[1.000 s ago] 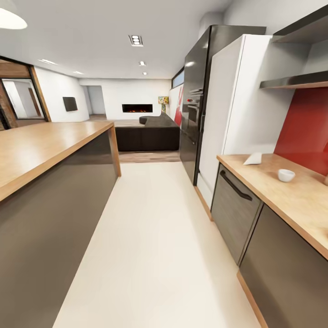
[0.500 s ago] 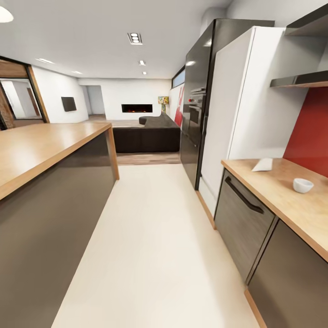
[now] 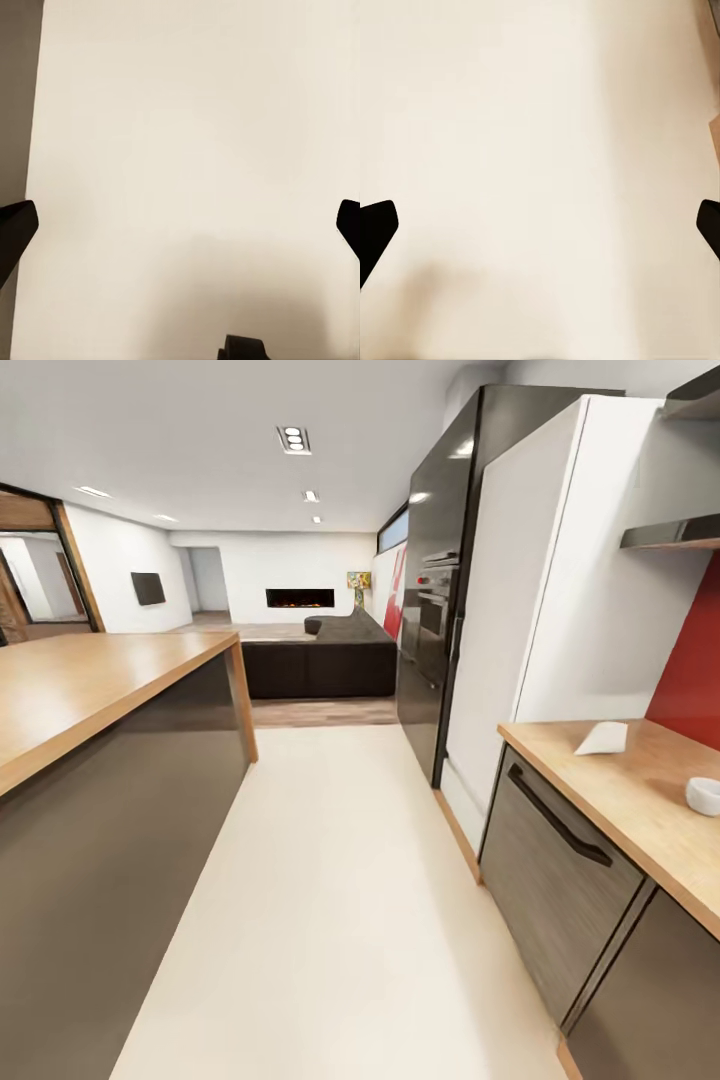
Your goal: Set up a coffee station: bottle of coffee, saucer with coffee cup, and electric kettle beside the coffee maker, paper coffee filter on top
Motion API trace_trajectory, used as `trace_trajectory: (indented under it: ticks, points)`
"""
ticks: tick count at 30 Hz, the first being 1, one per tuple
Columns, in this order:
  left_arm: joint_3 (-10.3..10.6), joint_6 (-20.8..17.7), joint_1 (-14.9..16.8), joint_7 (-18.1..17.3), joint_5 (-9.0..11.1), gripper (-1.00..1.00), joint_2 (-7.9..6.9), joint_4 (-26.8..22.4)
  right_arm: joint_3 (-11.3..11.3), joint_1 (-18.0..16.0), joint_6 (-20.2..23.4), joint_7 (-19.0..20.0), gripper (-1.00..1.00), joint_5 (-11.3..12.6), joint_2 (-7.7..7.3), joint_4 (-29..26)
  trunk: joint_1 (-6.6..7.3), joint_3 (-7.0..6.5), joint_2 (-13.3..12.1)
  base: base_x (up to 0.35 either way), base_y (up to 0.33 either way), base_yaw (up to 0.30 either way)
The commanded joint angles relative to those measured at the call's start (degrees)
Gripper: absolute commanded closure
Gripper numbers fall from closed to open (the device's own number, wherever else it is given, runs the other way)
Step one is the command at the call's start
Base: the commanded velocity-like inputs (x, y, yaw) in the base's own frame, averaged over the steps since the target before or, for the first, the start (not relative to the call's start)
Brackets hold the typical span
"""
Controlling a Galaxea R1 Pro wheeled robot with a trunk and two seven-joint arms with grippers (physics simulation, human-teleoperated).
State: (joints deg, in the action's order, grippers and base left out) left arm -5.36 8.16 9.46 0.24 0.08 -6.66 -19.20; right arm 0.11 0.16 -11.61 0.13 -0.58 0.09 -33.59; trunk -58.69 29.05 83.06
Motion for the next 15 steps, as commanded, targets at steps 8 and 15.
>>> trace_trajectory:
  ticks: [8, 15]
  points:
    - [-0.09, 0.19, 0.03, 0.02, 0.01, -1.00, 0.00, 0.04, 0.06, 0.01, -0.08, 0.04, -1.00, -0.05, 0.00, -0.07, -0.04, 0.04, 0.02, 0.337, 0.000, 0.000]
    - [-0.11, 0.21, 0.03, 0.02, 0.01, -1.00, -0.02, 0.04, 0.06, 0.01, -0.08, 0.02, -1.00, -0.04, 0.00, -0.07, -0.04, 0.04, 0.02, 0.337, 0.048, 0.000]
